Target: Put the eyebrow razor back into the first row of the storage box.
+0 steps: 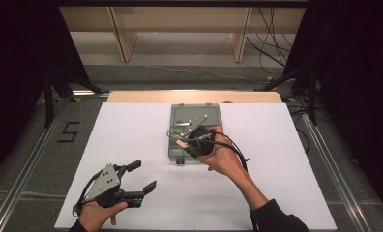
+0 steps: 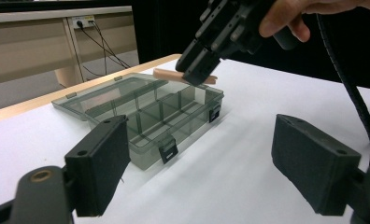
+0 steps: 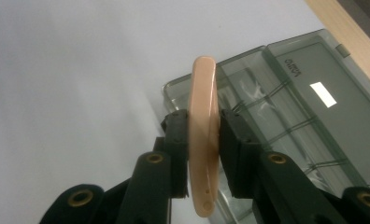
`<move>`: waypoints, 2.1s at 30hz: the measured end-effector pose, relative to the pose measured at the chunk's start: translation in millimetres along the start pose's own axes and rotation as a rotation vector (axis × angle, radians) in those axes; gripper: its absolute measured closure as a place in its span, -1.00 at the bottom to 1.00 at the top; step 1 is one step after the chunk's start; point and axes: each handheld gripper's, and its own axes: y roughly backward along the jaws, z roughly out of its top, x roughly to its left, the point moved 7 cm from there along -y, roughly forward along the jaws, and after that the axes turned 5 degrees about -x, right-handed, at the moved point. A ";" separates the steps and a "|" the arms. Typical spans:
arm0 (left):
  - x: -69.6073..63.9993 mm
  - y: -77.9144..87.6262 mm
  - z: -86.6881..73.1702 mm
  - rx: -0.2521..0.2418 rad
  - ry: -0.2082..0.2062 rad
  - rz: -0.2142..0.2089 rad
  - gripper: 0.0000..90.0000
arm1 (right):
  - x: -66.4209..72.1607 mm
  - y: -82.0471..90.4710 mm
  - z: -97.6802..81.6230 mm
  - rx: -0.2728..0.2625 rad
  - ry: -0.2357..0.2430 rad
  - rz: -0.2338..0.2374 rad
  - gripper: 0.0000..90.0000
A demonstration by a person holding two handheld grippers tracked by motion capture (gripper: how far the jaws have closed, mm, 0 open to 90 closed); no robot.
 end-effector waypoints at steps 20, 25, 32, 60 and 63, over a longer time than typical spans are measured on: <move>1.2 -0.4 0.0 -0.002 -0.018 -0.004 -0.57 | -34.1 3.6 21.6 -0.019 -0.024 -0.045 0.65; 1.2 -0.4 -0.1 -0.001 -0.015 -0.004 -0.58 | -48.8 -1.2 24.2 -0.017 -0.029 -0.079 0.65; 1.0 -0.2 -0.2 -0.002 -0.008 -0.005 -0.58 | -68.6 -11.6 22.2 0.020 -0.059 -0.103 0.65; 0.5 0.1 0.1 -0.006 0.004 -0.006 -0.58 | -113.5 -37.7 16.6 0.090 -0.096 -0.181 0.65; 5.1 -0.1 1.2 -0.001 -0.067 -0.011 -0.58 | -117.5 -37.8 13.0 0.104 -0.102 -0.189 0.65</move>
